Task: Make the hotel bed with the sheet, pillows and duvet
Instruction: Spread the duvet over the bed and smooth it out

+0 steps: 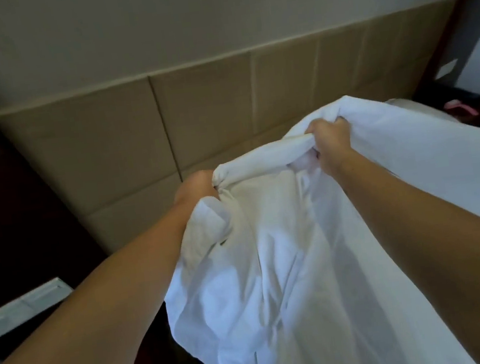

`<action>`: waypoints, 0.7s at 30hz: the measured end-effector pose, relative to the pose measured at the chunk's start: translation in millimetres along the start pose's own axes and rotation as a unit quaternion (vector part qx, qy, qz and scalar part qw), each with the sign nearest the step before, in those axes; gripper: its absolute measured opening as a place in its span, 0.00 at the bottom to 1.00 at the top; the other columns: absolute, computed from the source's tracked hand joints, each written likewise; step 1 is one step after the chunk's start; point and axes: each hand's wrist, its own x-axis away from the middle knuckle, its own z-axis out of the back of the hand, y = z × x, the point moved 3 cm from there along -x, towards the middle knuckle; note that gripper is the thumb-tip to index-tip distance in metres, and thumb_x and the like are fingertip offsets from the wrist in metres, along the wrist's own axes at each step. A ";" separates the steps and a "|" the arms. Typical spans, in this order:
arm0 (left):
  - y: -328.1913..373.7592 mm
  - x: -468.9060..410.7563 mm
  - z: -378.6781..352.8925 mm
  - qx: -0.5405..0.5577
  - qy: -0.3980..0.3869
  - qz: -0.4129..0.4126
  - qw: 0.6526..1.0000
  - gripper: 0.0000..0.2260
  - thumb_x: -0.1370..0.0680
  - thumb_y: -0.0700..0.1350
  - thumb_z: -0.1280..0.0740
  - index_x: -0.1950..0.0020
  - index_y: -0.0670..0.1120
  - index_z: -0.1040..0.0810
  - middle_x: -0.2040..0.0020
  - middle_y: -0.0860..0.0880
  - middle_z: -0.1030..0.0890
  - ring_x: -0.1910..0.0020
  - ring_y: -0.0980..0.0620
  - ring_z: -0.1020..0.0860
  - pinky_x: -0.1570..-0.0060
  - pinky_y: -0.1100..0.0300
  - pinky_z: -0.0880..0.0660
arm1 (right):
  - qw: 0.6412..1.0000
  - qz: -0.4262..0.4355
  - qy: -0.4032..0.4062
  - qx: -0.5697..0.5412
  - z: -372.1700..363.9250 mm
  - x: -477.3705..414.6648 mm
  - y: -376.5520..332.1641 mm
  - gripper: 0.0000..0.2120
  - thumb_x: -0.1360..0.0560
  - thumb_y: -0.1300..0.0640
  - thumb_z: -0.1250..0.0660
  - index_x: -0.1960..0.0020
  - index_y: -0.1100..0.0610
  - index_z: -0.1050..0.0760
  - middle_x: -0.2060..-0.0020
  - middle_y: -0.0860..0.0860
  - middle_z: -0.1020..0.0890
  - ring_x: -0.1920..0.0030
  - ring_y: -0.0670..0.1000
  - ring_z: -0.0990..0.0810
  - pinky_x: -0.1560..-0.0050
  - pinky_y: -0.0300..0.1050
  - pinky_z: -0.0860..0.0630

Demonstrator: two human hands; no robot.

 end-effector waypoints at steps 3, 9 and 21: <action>-59.6 -88.0 13.9 0.062 -0.018 0.082 0.995 0.11 0.21 0.36 0.38 0.40 0.36 0.23 0.42 0.38 0.22 0.50 0.43 0.25 0.52 0.57 0.33 | 0.999 -0.011 -0.037 0.033 -83.0 -40.7 6.7 0.12 0.25 0.61 0.38 0.42 0.54 0.32 0.49 0.53 0.22 0.49 0.52 0.21 0.49 0.48 0.21; -95.0 -192.3 -49.1 0.124 -0.112 0.075 0.983 0.10 0.22 0.35 0.37 0.44 0.31 0.23 0.43 0.35 0.22 0.42 0.36 0.24 0.42 0.49 0.29 | 0.992 -0.067 0.010 0.111 -142.2 -125.6 67.1 0.18 0.28 0.60 0.34 0.39 0.60 0.31 0.51 0.55 0.23 0.50 0.54 0.22 0.53 0.48 0.21; -162.3 -221.4 -145.7 0.089 -0.194 0.059 0.975 0.15 0.23 0.37 0.35 0.36 0.42 0.24 0.39 0.42 0.22 0.40 0.42 0.24 0.40 0.55 0.28 | 0.878 -0.134 -0.295 0.353 -164.8 -143.9 201.7 0.04 0.20 0.63 0.40 0.49 0.58 0.27 0.53 0.53 0.26 0.51 0.52 0.27 0.49 0.46 0.30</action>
